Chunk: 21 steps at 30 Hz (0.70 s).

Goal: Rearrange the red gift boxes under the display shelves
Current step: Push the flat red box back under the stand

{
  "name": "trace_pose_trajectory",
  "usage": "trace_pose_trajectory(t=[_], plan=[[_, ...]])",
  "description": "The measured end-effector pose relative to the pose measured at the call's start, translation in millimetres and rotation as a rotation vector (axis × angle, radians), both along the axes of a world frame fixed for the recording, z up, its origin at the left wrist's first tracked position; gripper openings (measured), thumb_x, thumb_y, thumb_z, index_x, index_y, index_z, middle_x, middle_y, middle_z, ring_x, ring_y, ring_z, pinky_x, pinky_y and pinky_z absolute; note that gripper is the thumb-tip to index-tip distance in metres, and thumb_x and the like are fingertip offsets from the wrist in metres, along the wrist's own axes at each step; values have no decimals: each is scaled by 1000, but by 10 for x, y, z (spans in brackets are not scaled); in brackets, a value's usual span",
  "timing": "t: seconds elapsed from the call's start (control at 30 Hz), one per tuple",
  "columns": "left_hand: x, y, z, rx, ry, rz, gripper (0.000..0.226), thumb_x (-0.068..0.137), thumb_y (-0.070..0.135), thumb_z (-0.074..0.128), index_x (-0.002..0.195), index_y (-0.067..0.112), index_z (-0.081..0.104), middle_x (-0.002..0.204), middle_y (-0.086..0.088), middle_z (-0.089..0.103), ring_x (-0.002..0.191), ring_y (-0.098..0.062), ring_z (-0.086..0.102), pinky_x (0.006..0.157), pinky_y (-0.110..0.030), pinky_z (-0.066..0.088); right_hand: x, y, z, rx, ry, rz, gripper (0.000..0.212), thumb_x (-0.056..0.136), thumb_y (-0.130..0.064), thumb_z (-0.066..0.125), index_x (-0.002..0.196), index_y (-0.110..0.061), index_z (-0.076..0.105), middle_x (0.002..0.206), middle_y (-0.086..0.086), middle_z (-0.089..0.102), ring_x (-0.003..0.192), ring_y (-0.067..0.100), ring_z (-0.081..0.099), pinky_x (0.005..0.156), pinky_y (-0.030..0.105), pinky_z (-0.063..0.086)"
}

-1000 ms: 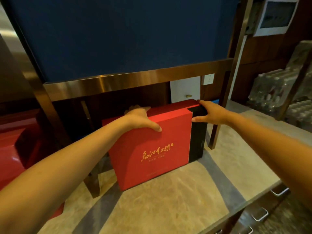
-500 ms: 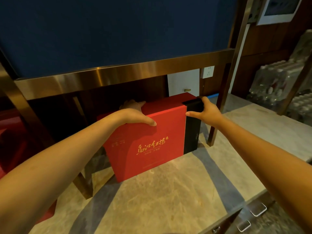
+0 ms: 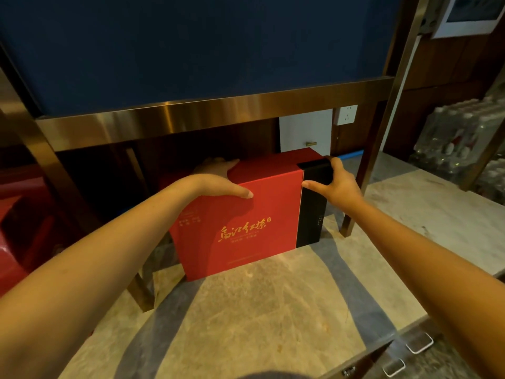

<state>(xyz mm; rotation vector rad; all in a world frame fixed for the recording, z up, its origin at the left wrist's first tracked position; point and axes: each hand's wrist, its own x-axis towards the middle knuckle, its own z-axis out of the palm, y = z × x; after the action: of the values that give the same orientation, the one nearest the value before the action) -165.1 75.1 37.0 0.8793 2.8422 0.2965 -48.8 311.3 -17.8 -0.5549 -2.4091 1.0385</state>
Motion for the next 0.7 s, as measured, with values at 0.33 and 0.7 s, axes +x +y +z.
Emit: trace_pose_trajectory(t=[0.33,0.7], plan=[[363,-625,-403,16,480,257,76,81,62,47,144,23,27,150,-9,30,139,-33,23,114,-54,19,77,-139,-250,-124,1,-112,67,79,-37,68,131,-5,42,130,17,58,120,32,55,95,42,48],[611,-917,-672,218,574,212,69,88,36,50,147,13,21,156,-15,23,143,-32,21,110,-48,31,169,-273,-505,-185,-227,-142,67,84,-45,58,133,-1,44,129,20,58,115,36,57,93,45,51]])
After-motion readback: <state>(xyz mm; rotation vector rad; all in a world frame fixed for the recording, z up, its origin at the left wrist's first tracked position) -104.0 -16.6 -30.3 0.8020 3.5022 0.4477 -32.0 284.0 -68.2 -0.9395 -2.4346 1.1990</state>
